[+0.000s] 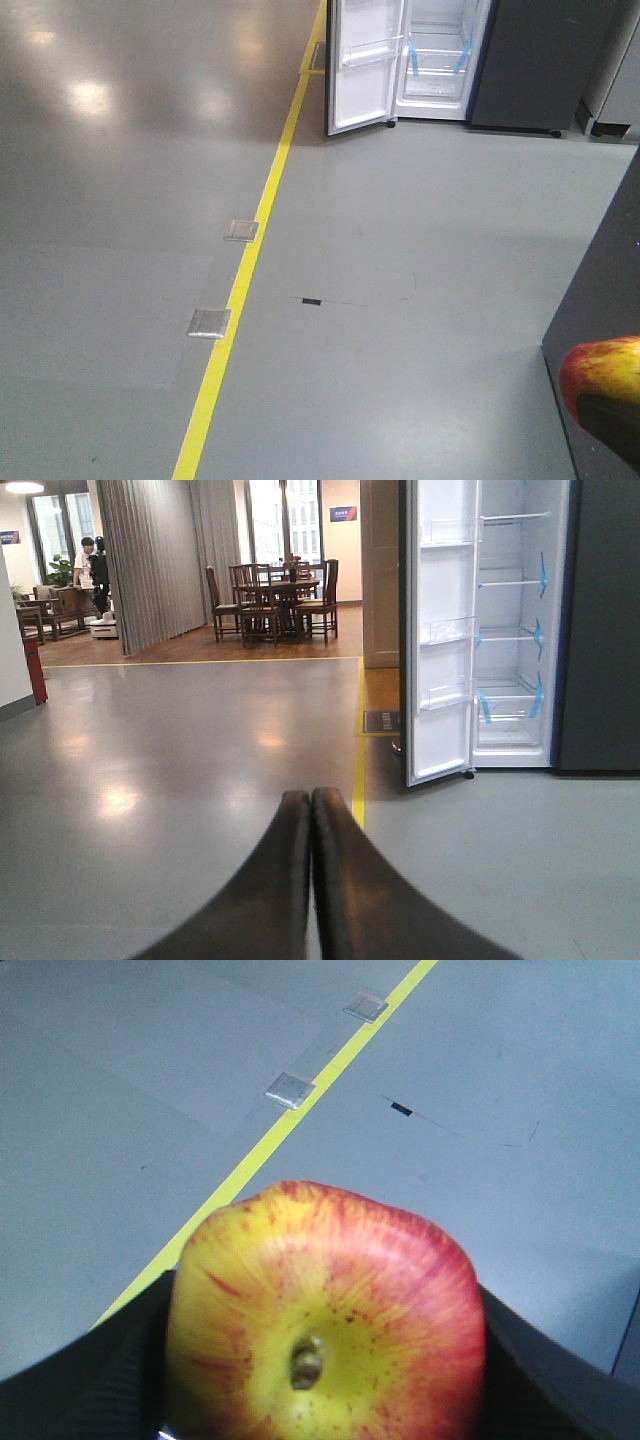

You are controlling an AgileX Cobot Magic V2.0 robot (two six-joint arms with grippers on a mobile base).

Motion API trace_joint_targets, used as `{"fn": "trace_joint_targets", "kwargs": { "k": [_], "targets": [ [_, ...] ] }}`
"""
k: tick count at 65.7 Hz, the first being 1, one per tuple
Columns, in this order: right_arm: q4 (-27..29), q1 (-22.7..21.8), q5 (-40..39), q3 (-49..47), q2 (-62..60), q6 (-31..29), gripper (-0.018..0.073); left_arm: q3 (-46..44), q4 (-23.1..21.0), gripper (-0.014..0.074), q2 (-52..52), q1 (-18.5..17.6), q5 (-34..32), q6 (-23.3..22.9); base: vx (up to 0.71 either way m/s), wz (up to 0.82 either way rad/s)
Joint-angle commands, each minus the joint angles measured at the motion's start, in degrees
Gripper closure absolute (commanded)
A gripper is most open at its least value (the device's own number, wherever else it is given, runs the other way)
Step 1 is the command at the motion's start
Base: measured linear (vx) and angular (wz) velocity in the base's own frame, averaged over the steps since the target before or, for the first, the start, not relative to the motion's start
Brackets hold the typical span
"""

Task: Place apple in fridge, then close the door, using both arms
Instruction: 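Drive the base away from the counter toward the open fridge, then drive toward the open fridge door holding the apple in the right gripper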

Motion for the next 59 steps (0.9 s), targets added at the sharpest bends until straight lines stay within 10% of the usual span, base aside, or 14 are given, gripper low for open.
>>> {"fn": "trace_joint_targets", "kwargs": {
  "k": [1, 59],
  "targets": [
    [-0.11, 0.06, -4.09, -1.5, 0.15, -0.39, 0.0426, 1.62, -0.03, 0.0602, -0.9, -0.28, -4.01, -0.5, 0.29, 0.02],
    [-0.11, 0.06, -4.15, -1.5, 0.15, -0.39, 0.0426, 1.62, -0.03, 0.0602, -0.9, -0.28, -4.01, -0.5, 0.31, -0.05]
  ]
}}
